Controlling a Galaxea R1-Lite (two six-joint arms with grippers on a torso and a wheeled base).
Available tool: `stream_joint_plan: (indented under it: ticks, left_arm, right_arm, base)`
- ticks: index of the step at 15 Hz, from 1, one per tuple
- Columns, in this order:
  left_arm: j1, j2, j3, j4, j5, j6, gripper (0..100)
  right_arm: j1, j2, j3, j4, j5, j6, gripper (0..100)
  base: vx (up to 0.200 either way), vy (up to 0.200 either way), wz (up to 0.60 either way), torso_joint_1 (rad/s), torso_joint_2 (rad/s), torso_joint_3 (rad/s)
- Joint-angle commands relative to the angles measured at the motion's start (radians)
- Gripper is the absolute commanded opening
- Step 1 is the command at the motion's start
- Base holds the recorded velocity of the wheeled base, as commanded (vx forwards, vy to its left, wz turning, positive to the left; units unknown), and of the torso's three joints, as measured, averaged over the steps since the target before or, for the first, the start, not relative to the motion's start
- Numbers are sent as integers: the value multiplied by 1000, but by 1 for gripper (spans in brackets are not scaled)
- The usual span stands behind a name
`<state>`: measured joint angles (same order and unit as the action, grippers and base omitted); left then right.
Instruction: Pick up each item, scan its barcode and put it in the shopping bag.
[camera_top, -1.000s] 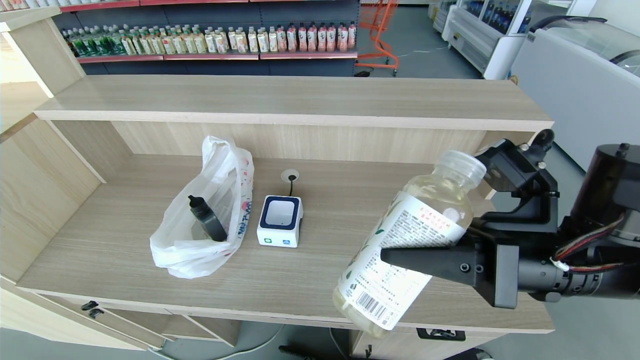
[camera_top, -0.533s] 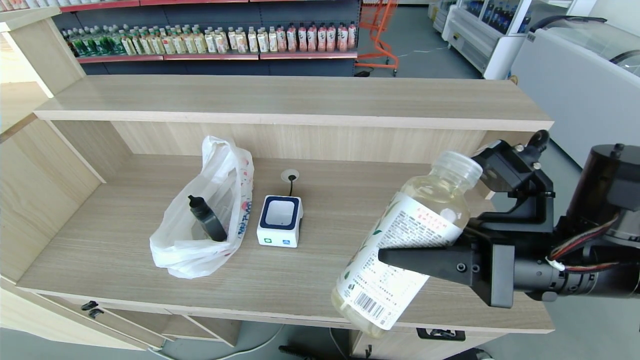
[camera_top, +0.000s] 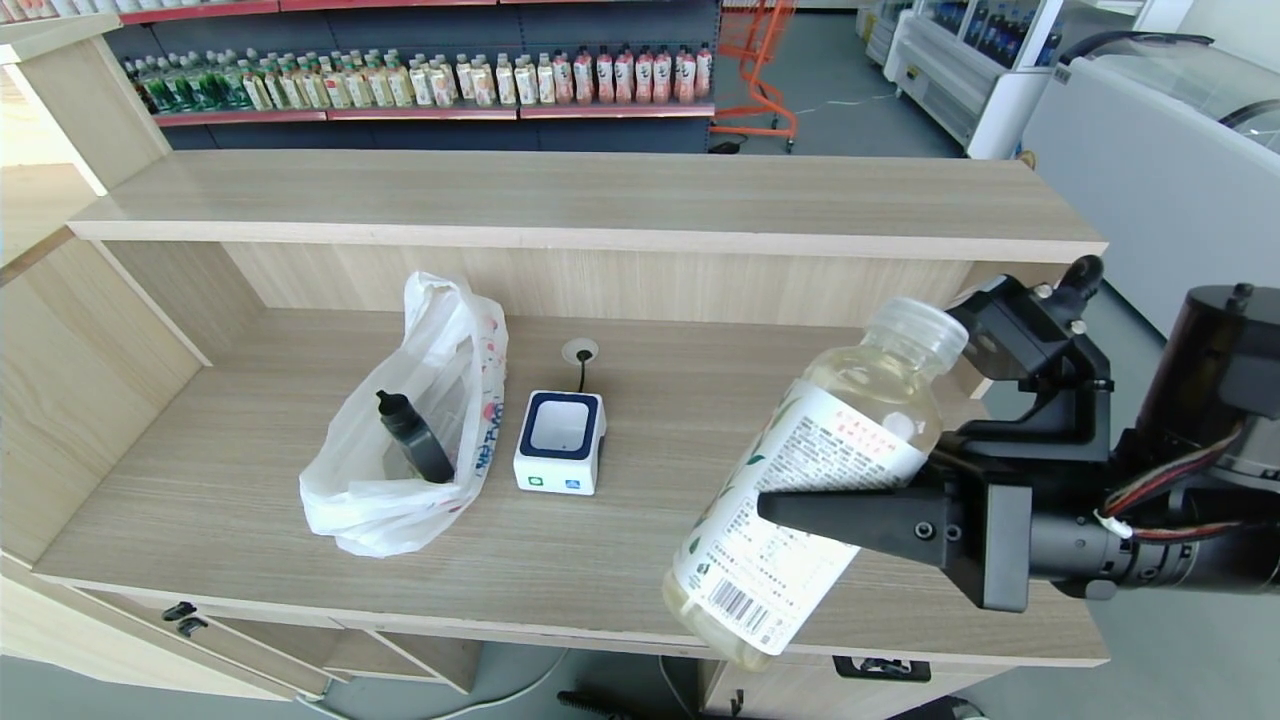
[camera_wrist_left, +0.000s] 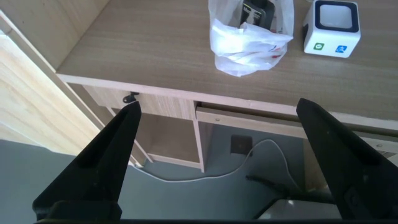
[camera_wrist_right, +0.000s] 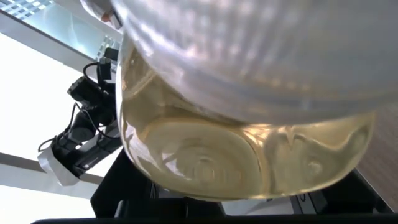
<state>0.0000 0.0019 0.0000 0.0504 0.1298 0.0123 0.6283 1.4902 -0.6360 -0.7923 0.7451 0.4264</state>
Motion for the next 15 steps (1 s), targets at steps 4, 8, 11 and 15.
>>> stream_joint_plan:
  ticks: [4,8,11,15]
  left_arm:
    - [0,0,0,0,1,0,100]
    - [0,0,0,0,1,0,100]
    - [0,0,0,0,1,0,100]
    - [0,0,0,0,1,0,100]
  right_arm:
    - [-4,-11,2,-1,-6,-40,0]
    - [-300,-8,27,56,-33,-695,0]
    - [-466,-50,32,91,-90,-1114,0]
    - [-533,-103,36,87,-142,-1339,0]
  base:
    - [0,0,0,0,0,0]
    - [0,0,0,0,0,0]
    - [0,0,0,0,0,0]
    - [0,0,0,0,0,0]
